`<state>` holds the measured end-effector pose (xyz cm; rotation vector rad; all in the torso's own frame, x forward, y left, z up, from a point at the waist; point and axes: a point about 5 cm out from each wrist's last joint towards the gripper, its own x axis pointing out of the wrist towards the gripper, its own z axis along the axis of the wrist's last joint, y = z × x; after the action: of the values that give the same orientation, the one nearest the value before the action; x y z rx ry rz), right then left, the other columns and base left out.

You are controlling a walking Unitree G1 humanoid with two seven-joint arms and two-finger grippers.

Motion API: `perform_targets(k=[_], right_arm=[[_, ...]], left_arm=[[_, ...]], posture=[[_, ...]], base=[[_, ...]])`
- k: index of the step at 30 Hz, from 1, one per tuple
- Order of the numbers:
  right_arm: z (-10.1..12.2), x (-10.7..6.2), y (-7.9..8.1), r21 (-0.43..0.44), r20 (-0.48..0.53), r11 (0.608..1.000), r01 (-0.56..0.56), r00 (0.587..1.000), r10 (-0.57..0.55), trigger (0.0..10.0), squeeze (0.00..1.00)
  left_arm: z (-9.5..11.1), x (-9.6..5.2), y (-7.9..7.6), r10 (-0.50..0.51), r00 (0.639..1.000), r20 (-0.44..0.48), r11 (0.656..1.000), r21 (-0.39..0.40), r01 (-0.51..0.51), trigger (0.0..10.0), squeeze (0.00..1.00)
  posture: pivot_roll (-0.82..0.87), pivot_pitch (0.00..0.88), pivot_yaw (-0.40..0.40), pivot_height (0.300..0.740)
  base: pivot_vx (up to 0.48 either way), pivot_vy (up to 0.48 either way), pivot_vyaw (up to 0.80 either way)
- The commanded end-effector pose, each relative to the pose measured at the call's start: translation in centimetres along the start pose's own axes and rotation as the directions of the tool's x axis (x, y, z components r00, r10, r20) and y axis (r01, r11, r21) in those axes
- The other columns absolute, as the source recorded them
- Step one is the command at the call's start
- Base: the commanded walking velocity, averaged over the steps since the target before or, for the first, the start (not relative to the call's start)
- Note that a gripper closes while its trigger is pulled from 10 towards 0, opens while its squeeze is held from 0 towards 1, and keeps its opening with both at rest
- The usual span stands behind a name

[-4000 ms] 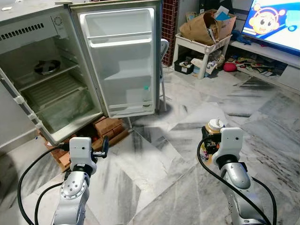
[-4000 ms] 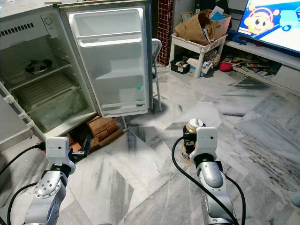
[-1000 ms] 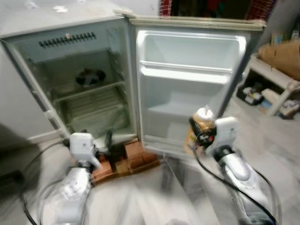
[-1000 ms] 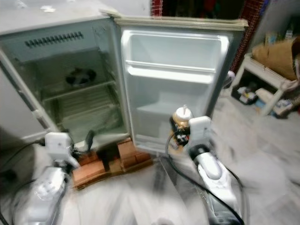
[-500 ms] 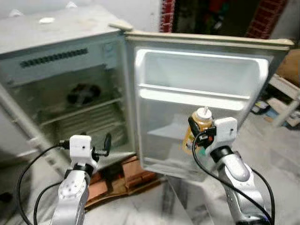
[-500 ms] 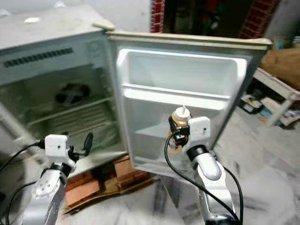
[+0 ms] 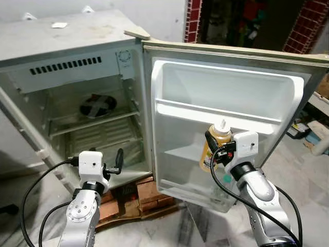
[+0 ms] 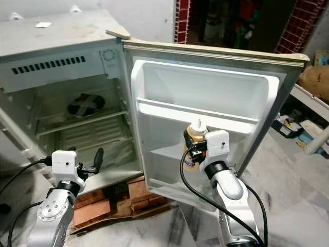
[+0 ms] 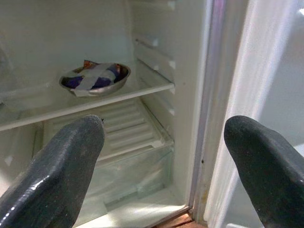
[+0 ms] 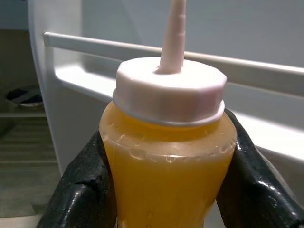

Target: Restocking fridge

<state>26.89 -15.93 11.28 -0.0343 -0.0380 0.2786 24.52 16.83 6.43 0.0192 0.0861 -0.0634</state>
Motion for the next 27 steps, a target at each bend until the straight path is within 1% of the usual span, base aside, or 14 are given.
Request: perform_targets(k=[1,3,8,10,16,17,18,19,21,23,26,27], right_arm=[[0.3,0.0,-0.5,-0.009,0.011,1.000,0.009,1.000,-0.009,10.0,0.00],[0.2,0.0,-0.3,-0.005,0.004,1.000,-0.012,1.000,0.012,10.0,0.00],[0.0,-0.1,-0.1,0.001,-0.001,1.000,-0.024,1.000,0.024,10.0,0.00],[0.0,-0.1,0.0,0.003,-0.002,1.000,-0.031,1.000,0.031,10.0,0.00],[0.0,-0.2,0.3,0.004,0.004,0.998,-0.068,0.998,0.068,10.0,0.00],[-0.1,-0.2,0.3,-0.007,0.002,0.998,-0.070,0.998,0.070,10.0,0.00],[-0.1,-0.2,0.3,-0.007,0.002,0.998,-0.070,0.998,0.070,10.0,0.00],[-0.1,-0.2,0.3,-0.004,0.004,0.998,-0.065,0.998,0.065,10.0,0.00],[0.0,-0.1,0.3,-0.005,0.006,0.998,-0.064,0.998,0.064,10.0,0.00],[0.0,0.0,0.4,0.000,0.008,0.998,-0.063,0.998,0.063,10.0,0.00],[-0.1,0.1,0.5,0.005,0.009,0.998,-0.065,0.998,0.065,10.0,0.00],[-0.1,0.1,0.5,0.006,0.009,0.998,-0.065,0.998,0.065,10.0,0.00]], left_arm=[[0.1,0.2,-0.3,-0.003,1.000,-0.003,1.000,-0.001,0.003,10.0,0.00],[0.1,0.2,-0.3,-0.006,1.000,-0.002,1.000,0.009,0.006,10.0,0.00],[0.0,0.1,-0.3,-0.001,1.000,-0.004,1.000,0.003,0.001,10.0,0.00],[0.0,0.1,-0.3,0.003,1.000,-0.003,1.000,-0.016,-0.003,10.0,0.00],[-0.2,-0.2,0.0,0.036,0.999,-0.012,0.999,-0.014,-0.036,10.0,0.00],[-0.5,-0.6,0.1,0.036,0.999,-0.024,0.999,-0.036,-0.037,10.0,0.00],[-0.5,-0.6,0.1,0.036,0.999,-0.024,0.999,-0.036,-0.037,10.0,0.00],[-0.8,-1.1,0.1,0.027,0.999,-0.029,0.999,-0.041,-0.028,10.0,0.00],[-1.3,-1.6,0.1,0.015,0.999,-0.045,0.998,-0.062,-0.017,10.0,0.00],[-1.8,-1.8,-0.1,-0.025,0.997,-0.068,0.997,-0.080,0.020,10.0,0.00],[-2.3,-1.9,-0.1,-0.038,0.995,-0.090,0.998,-0.054,0.034,10.0,0.00],[-2.6,-1.8,0.1,-0.035,0.994,-0.107,0.999,-0.022,0.033,10.0,0.00]], posture=[[-0.02,0.000,0.012,0.740],[-0.02,0.000,0.012,0.740],[-0.02,0.000,0.014,0.740],[-0.02,0.000,0.014,0.740],[-0.02,0.000,0.015,0.740],[-0.02,0.000,0.014,0.740],[-0.02,0.000,0.014,0.740],[-0.02,0.000,0.013,0.740],[-0.02,0.000,0.012,0.740],[-0.01,0.000,0.011,0.740],[-0.01,0.000,0.011,0.740],[-0.01,0.000,0.011,0.740]], base=[[0.000,-0.360,0.00],[0.000,-0.334,0.00],[0.000,-0.303,0.00],[0.000,0.000,0.00],[0.000,0.000,0.00],[0.000,0.000,0.79],[0.000,0.000,0.79],[0.000,0.000,0.79],[0.000,0.000,0.79],[0.000,0.000,0.79],[0.000,0.000,0.67],[0.000,0.000,0.51]])
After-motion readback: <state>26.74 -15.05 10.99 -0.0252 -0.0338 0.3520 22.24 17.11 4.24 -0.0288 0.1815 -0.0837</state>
